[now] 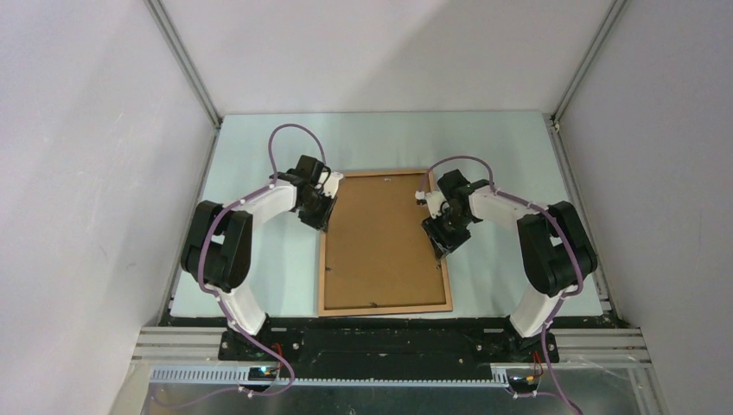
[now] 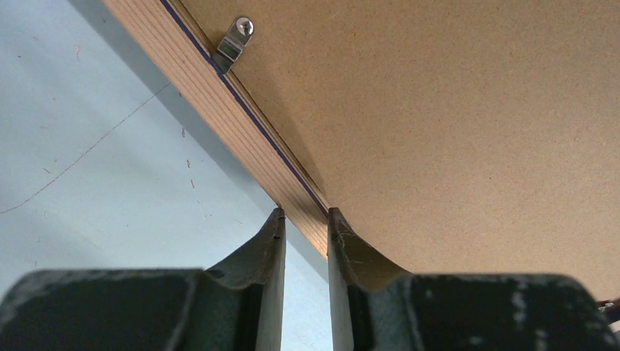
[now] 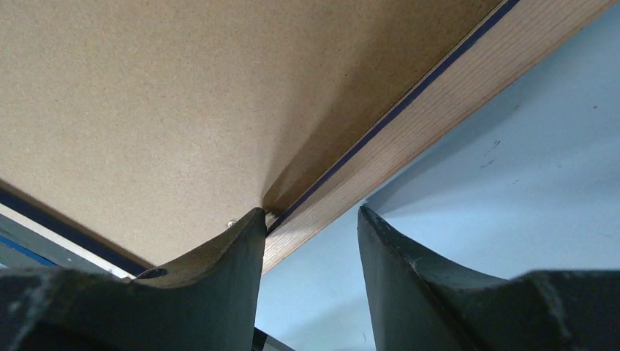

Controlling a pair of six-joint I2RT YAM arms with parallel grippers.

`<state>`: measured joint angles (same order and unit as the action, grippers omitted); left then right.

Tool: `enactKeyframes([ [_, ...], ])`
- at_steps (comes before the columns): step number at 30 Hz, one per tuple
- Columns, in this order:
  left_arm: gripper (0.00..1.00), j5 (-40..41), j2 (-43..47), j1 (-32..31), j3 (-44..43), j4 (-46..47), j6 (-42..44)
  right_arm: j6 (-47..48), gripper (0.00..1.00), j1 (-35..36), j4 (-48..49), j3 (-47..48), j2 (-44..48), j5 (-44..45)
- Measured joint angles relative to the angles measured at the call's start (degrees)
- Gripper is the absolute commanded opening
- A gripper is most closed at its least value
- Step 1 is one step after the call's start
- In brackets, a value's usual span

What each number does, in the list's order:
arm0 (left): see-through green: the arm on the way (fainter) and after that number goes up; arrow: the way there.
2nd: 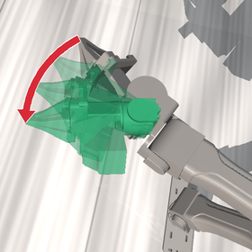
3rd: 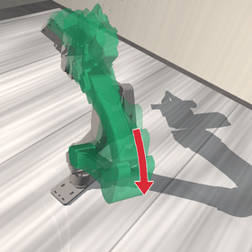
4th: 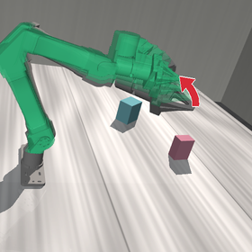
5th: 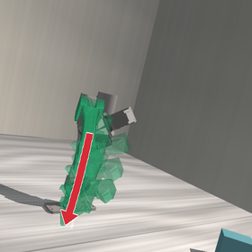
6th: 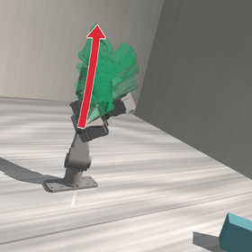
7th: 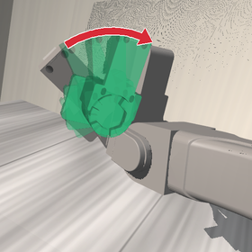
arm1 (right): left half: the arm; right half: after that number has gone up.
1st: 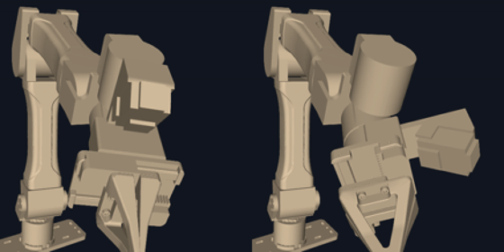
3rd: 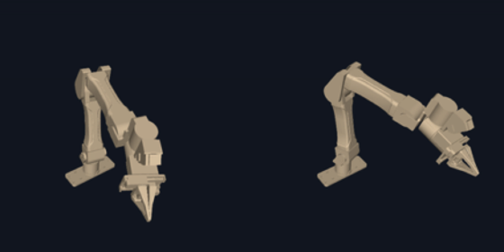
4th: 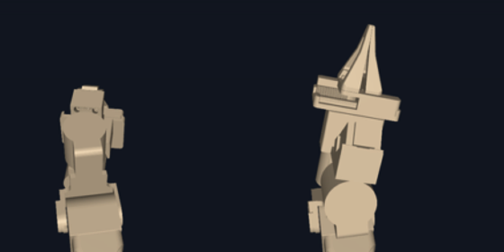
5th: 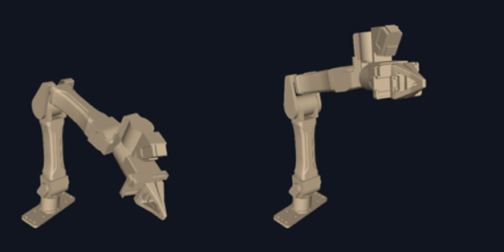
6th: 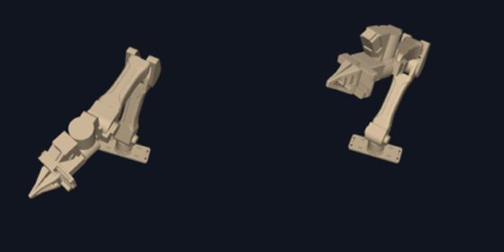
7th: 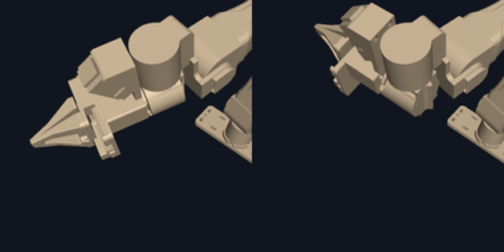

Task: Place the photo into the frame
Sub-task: Install the photo frame at the center of the board.

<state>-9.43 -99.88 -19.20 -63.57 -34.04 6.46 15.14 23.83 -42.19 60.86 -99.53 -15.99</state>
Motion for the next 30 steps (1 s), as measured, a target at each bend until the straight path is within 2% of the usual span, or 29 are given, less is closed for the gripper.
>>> enactKeyframes([
  [30,0.01,0.0,0.0,0.0,0.0,0.1,0.0,4.9,0.53,3.2,1.2,-2.7,2.4,1.6],
])
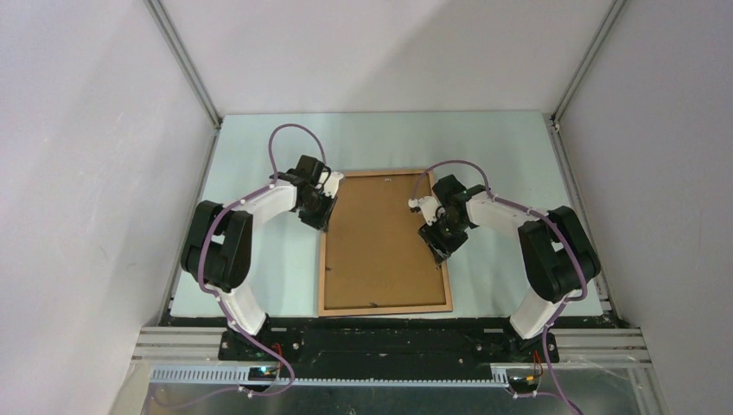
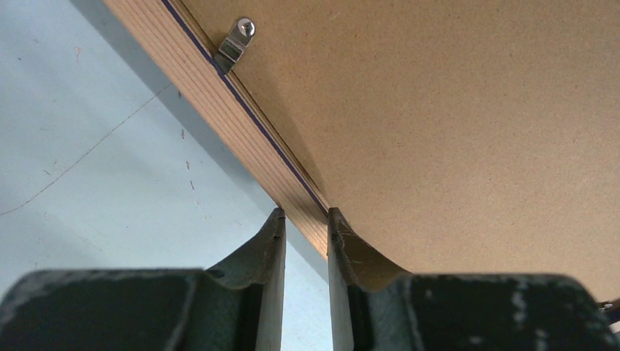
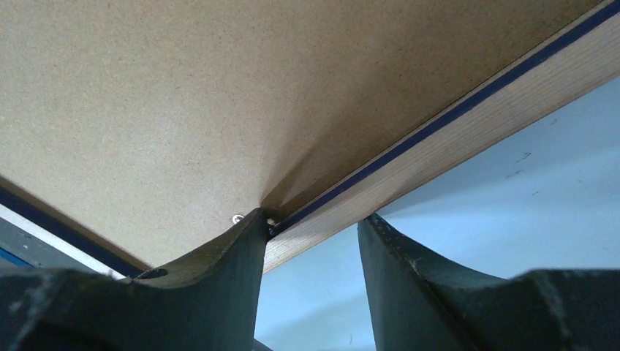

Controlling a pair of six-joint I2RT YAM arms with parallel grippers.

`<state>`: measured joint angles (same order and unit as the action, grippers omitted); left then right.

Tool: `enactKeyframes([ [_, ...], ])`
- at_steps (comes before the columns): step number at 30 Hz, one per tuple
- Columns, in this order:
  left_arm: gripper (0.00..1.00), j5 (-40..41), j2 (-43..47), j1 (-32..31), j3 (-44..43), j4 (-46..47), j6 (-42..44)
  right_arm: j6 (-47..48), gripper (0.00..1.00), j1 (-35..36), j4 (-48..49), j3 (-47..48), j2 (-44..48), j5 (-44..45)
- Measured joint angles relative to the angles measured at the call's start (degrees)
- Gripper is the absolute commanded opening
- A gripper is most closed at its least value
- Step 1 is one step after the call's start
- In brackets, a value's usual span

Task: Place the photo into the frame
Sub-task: Install the photo frame at the center of the board, then adjust the photo frame at the center of the board.

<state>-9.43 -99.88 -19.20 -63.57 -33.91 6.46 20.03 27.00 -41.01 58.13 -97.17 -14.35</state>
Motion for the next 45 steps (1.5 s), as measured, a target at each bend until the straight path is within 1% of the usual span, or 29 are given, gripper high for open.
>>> enactKeyframes([
  [19,0.01,0.0,0.0,0.0,0.0,0.0,0.0,4.2,0.54,0.2,-0.1,0.0,0.1,-0.5],
  [32,0.01,0.0,0.0,0.2,0.0,0.0,0.0,5.0,0.58,0.1,0.2,0.0,0.1,-0.3],
  [36,0.01,0.0,0.0,0.2,0.0,0.0,0.0,3.2,0.60,-1.4,0.3,0.1,0.1,-0.7],
  [40,0.01,-0.1,0.0,0.2,0.0,0.1,0.0,0.4,0.61,-4.8,0.1,0.4,0.0,-3.1],
  [45,0.01,-0.3,-0.1,0.2,0.0,0.2,0.0,-2.0,0.62,-7.6,-1.5,2.8,-1.6,-4.9],
])
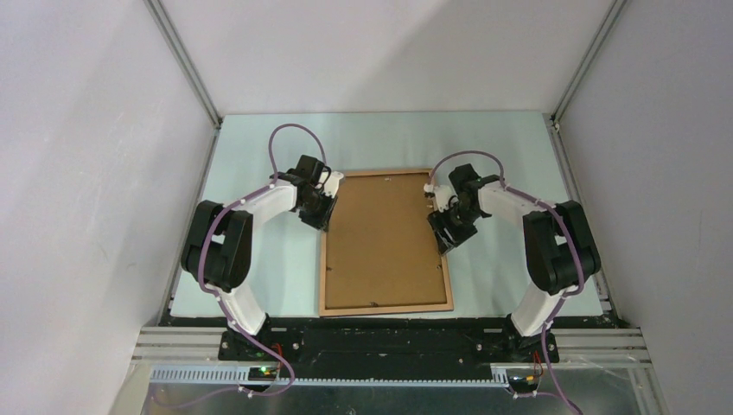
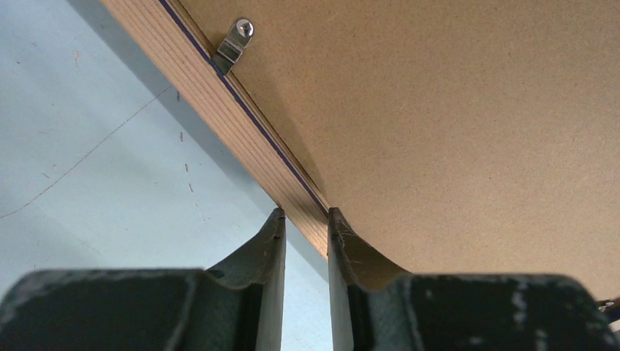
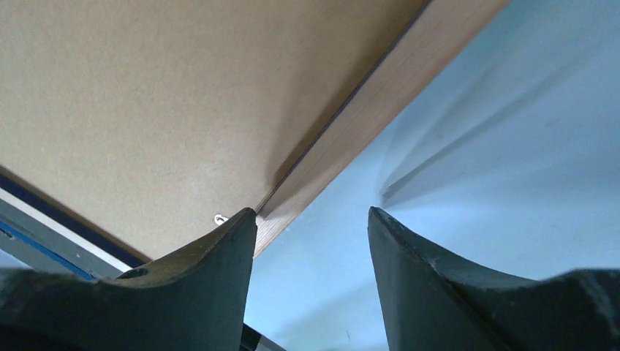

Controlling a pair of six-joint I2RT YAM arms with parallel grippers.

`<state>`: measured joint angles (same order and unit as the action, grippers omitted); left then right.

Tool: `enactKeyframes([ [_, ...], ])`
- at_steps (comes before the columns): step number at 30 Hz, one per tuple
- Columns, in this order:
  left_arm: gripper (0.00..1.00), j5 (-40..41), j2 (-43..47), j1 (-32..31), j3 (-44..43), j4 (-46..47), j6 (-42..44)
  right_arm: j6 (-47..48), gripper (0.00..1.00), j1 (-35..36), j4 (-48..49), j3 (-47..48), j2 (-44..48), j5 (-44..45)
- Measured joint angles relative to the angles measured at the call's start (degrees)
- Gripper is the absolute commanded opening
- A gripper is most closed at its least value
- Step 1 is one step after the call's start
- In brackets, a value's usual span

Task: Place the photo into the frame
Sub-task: Adjust the photo frame at the center of the board.

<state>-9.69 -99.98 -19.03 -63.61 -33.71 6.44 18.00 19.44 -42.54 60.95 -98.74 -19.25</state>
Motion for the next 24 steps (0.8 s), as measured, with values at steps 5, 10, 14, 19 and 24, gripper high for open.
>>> enactKeyframes([
  [5,0.01,0.0,0.0,0.0,0.0,0.0,0.0,-2.5,0.62,-2.1,0.0,4.0,-2.3,-1.2],
  [10,0.01,0.0,0.0,0.0,0.0,0.0,0.0,-5.2,0.61,-3.1,0.2,7.2,-4.7,-1.9],
  [14,0.01,0.0,0.0,0.0,0.0,0.0,0.0,-6.9,0.58,-3.0,0.9,8.8,-7.1,-2.0],
  [19,0.01,0.0,0.0,0.0,0.0,0.0,0.0,-8.1,0.47,-3.1,0.9,9.4,-8.6,-2.1],
  [24,0.05,0.0,0.0,0.0,0.0,0.0,0.0,-9.3,0.27,-3.1,1.1,9.7,-9.5,-3.0],
])
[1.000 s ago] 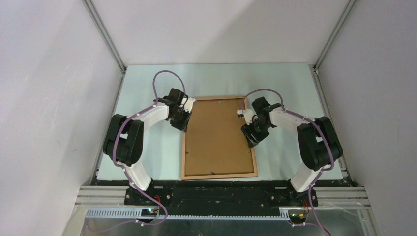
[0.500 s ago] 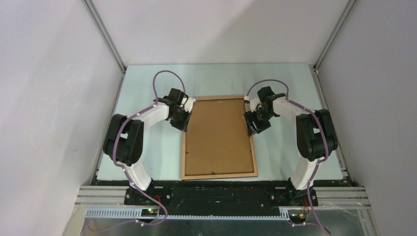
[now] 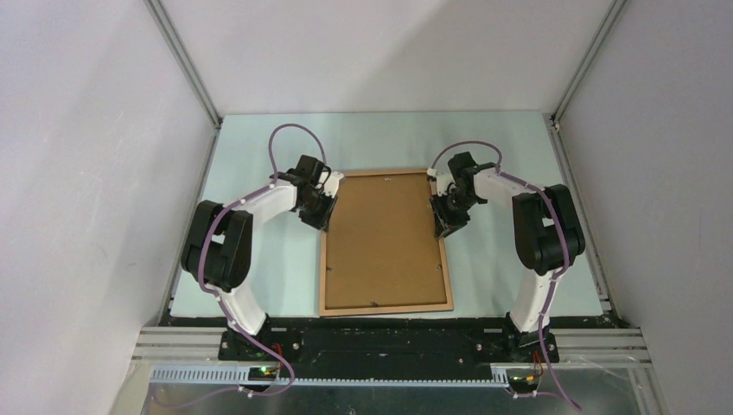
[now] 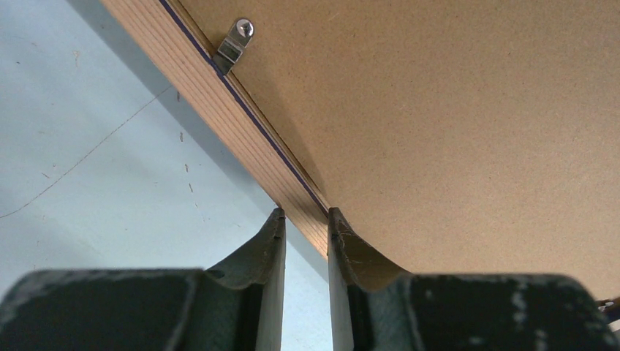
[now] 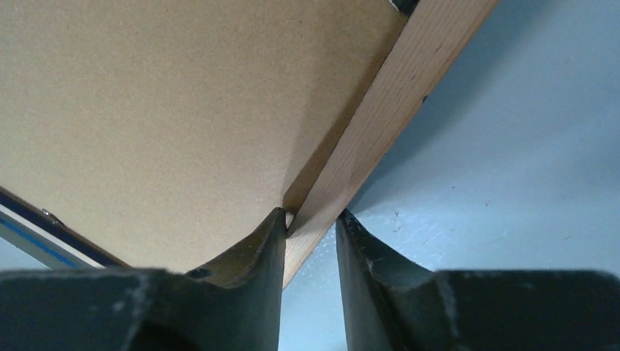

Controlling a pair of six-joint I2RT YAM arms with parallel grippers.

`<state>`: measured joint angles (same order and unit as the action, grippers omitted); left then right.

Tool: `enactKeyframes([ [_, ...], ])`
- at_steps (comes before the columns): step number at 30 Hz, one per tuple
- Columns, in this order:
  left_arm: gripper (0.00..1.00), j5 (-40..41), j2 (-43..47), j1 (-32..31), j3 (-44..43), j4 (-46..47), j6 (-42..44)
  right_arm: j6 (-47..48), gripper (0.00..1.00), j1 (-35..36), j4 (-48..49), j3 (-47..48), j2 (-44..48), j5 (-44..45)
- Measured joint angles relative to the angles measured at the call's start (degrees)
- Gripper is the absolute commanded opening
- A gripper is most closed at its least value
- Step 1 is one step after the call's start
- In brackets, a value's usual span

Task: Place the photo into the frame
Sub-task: Adjust the photo frame at the center of the board.

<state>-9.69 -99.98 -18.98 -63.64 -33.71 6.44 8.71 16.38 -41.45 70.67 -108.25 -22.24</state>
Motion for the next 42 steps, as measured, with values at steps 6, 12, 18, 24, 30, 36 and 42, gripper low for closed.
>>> enactKeyframes([
  [6,0.24,0.0,0.0,0.0,0.0,0.0,0.0,-1.3,0.12,-0.3,-0.8,0.6,-0.3,0.3],
  [12,0.57,0.1,0.0,0.2,0.0,0.2,0.5,-0.2,0.02,-0.5,-2.8,2.9,-1.8,0.6],
  [18,0.75,0.5,0.0,0.8,0.0,0.1,1.4,4.5,0.00,-1.3,-4.6,7.9,-4.7,2.1],
  [24,0.88,0.7,0.0,0.9,-1.5,-0.3,2.1,12.5,0.00,-1.5,-8.8,16.4,-9.8,3.8],
  [30,1.00,1.0,-1.1,0.9,-8.8,-0.8,2.6,22.2,0.00,-1.5,-13.2,27.2,-16.1,5.1],
  [36,1.00,0.6,-7.6,0.9,-18.6,-2.2,2.4,32.2,0.00,-1.5,-19.6,41.3,-24.1,4.4],
  [42,1.00,0.0,-15.3,0.9,-28.1,-4.4,1.0,39.0,0.00,-1.0,-23.9,47.8,-27.8,3.5],
])
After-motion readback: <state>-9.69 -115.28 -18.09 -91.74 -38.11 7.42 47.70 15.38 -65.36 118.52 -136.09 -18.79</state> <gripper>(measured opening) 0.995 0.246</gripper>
